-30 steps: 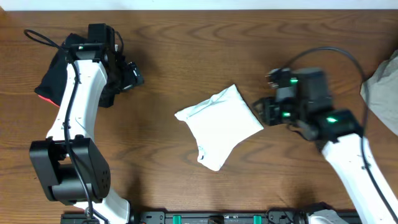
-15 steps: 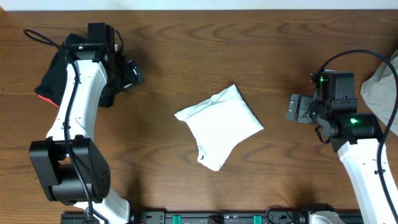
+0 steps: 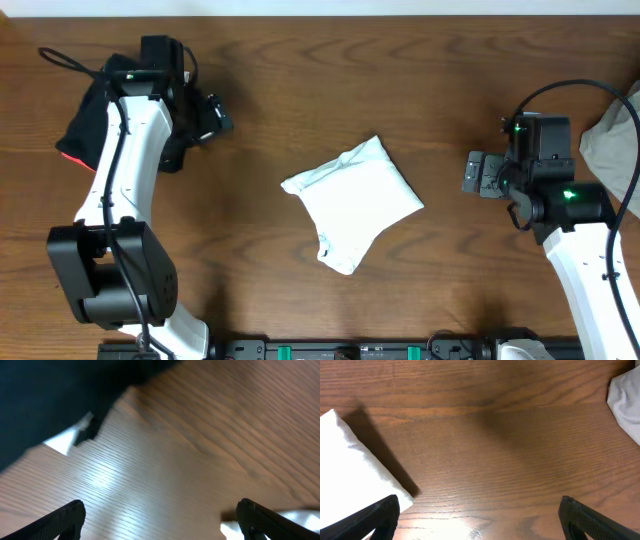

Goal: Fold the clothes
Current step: 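Release the bundle and retract the right gripper to the right, then reach the left gripper to the white bundle and grasp its edge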

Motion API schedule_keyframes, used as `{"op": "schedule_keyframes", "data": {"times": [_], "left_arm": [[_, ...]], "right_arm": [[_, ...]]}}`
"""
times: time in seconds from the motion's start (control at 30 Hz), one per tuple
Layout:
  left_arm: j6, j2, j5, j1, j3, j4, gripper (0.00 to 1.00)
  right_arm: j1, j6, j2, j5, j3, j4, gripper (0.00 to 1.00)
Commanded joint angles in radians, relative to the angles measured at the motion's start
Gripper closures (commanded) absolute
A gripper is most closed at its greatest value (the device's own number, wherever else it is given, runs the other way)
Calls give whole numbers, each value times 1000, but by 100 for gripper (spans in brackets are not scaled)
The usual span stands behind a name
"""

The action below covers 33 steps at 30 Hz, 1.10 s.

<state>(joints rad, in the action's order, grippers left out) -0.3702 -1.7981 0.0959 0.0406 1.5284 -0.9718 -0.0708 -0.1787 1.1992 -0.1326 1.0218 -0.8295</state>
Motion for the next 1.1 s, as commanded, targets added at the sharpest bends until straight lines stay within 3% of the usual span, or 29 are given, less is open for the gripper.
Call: {"op": "schedule_keyframes", "data": {"times": [0.0,0.23,0.47,0.67,0.97,1.07], "left_arm": [[-9,7,146,-20,13,-33,2],[122,7,158,-172,5,-120,2],[250,5,157,-308,-19,-100,2],[374,0,158,-355,-34,-77,2],[443,-74,163,-380,-35,-79,2],[516,-131,230,-380,-35,-79,2]], "right_arm": [[11,4,-4,-20,5,-2,1],[12,4,-4,-20,5,-2,1],[12,4,-4,-20,5,-2,1],[11,4,-4,-20,5,-2,1],[11,4,-4,-20,5,-2,1],[12,4,-4,-20,5,-2,1]]}}
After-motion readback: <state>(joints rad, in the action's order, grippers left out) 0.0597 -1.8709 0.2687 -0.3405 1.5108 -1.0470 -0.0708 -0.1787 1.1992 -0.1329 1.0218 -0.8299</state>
